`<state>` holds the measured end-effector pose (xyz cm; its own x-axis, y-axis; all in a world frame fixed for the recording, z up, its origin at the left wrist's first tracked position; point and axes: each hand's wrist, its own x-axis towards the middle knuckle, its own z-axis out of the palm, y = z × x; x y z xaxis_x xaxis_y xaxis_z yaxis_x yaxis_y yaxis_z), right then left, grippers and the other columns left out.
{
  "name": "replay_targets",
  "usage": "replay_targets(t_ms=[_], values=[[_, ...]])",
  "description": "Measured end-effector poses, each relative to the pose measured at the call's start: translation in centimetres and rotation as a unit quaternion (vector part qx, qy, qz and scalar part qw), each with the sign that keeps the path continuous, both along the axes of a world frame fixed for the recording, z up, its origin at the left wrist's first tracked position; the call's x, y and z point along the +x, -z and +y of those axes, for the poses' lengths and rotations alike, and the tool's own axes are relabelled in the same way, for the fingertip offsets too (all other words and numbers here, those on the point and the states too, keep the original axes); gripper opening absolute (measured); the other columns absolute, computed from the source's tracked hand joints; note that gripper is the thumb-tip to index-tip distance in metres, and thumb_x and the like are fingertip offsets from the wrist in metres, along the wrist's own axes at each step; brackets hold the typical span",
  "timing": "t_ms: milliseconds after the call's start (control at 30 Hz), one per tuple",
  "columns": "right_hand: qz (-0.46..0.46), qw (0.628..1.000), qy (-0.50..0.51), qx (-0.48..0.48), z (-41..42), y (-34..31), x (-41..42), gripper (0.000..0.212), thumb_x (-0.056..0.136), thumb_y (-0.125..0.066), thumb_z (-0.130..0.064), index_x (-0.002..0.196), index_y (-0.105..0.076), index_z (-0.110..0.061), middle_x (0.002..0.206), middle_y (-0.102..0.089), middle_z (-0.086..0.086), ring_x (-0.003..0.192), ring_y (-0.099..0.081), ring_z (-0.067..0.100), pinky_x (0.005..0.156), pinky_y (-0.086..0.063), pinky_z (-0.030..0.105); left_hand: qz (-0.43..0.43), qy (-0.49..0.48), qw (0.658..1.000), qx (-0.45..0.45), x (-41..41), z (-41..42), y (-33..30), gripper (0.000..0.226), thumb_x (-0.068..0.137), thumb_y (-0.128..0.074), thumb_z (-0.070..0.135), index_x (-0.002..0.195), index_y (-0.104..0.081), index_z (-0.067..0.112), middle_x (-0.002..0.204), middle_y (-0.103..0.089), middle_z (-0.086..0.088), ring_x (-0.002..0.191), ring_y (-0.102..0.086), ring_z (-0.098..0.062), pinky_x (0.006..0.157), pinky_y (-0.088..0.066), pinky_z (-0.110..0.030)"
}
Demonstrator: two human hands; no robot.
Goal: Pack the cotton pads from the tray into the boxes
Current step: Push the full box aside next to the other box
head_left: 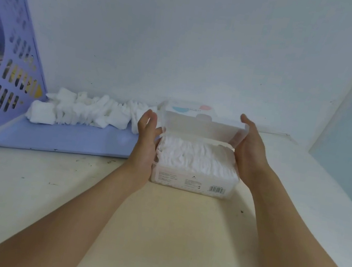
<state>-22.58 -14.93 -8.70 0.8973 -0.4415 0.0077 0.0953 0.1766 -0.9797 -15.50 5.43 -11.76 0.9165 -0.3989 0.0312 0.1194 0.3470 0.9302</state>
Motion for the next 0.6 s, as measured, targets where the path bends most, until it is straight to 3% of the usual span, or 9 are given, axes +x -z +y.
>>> replay_targets(t_ms=[67,167,233,333,400,467,533,600], values=[[0.026,0.999,0.017,-0.037,0.2,-0.1,0.0,0.042,0.098,-0.047,-0.061,0.112,-0.068,-0.027,0.112,-0.074,0.002,0.106,-0.069,0.019,0.102,-0.051,0.044,-0.002,-0.008,1.000,-0.010,-0.1,0.0,-0.4,0.048,0.090,-0.040,0.075,0.123,-0.058,0.044,0.127,-0.069,0.004,0.116,-0.067,-0.016,0.096,-0.053,-0.040],[0.033,0.999,0.016,-0.012,0.6,-0.3,-0.2,0.054,0.100,-0.037,-0.065,0.114,-0.070,-0.024,0.105,-0.075,-0.003,0.091,-0.071,0.013,0.089,-0.055,0.034,0.002,0.004,1.000,0.018,-0.3,-0.3,-0.3,0.057,0.085,-0.054,0.075,0.126,-0.063,0.037,0.131,-0.068,0.001,0.117,-0.067,-0.020,0.091,-0.053,-0.037],[0.055,0.998,0.004,-0.022,0.3,-0.5,-0.4,0.038,0.102,-0.043,-0.046,0.105,-0.071,-0.021,0.096,-0.072,-0.001,0.082,-0.066,0.016,0.079,-0.051,0.030,-0.002,-0.008,1.000,0.020,-0.4,-0.5,-0.1,0.056,0.087,-0.055,0.070,0.130,-0.061,0.035,0.126,-0.070,0.002,0.111,-0.070,-0.016,0.085,-0.056,-0.035],[0.083,0.992,-0.023,-0.095,-0.9,-1.1,-1.2,0.025,0.096,-0.047,-0.012,0.100,-0.072,-0.011,0.105,-0.074,0.005,0.094,-0.067,0.023,0.086,-0.052,0.035,0.018,0.031,0.999,-0.015,-0.9,-0.5,-0.4,0.047,0.095,-0.045,0.062,0.110,-0.068,0.023,0.098,-0.077,0.000,0.085,-0.075,-0.014,0.067,-0.056,-0.028],[0.127,0.974,-0.057,-0.177,-1.8,-1.5,-2.0,0.023,0.097,-0.053,-0.010,0.110,-0.072,-0.012,0.117,-0.072,0.003,0.106,-0.067,0.019,0.096,-0.051,0.033,-0.008,0.020,0.999,0.026,-1.1,-0.5,-0.4,0.027,0.094,-0.057,0.047,0.099,-0.066,0.022,0.096,-0.076,-0.002,0.074,-0.073,-0.012,0.062,-0.053,-0.024],[0.176,0.936,-0.118,-0.281,-2.0,-1.4,-2.5,0.036,0.097,-0.065,-0.024,0.131,-0.064,-0.014,0.127,-0.068,-0.004,0.115,-0.064,0.016,0.104,-0.047,0.032,-0.070,0.006,0.989,0.129,-0.6,0.0,-0.1,0.015,0.083,-0.074,0.030,0.097,-0.068,0.030,0.119,-0.071,-0.001,0.094,-0.071,-0.013,0.081,-0.055,-0.031],[0.211,0.890,-0.150,-0.376,-1.3,-1.2,-2.4,0.069,0.091,-0.070,-0.047,0.150,-0.045,-0.021,0.140,-0.055,-0.011,0.129,-0.054,0.014,0.111,-0.039,0.032,-0.172,0.029,0.960,0.217,-0.3,0.4,0.1,0.020,0.078,-0.075,0.028,0.095,-0.069,0.037,0.129,-0.062,0.010,0.117,-0.062,-0.011,0.105,-0.047,-0.036],[0.219,0.865,-0.155,-0.425,-0.5,-1.0,-1.8,0.089,0.084,-0.067,-0.065,0.156,-0.034,-0.026,0.150,-0.045,-0.011,0.138,-0.045,0.014,0.113,-0.035,0.032,-0.254,0.032,0.929,0.267,-0.4,0.6,0.3,0.018,0.087,-0.071,0.027,0.102,-0.065,0.036,0.127,-0.054,0.023,0.122,-0.052,0.000,0.110,-0.038,-0.026]])
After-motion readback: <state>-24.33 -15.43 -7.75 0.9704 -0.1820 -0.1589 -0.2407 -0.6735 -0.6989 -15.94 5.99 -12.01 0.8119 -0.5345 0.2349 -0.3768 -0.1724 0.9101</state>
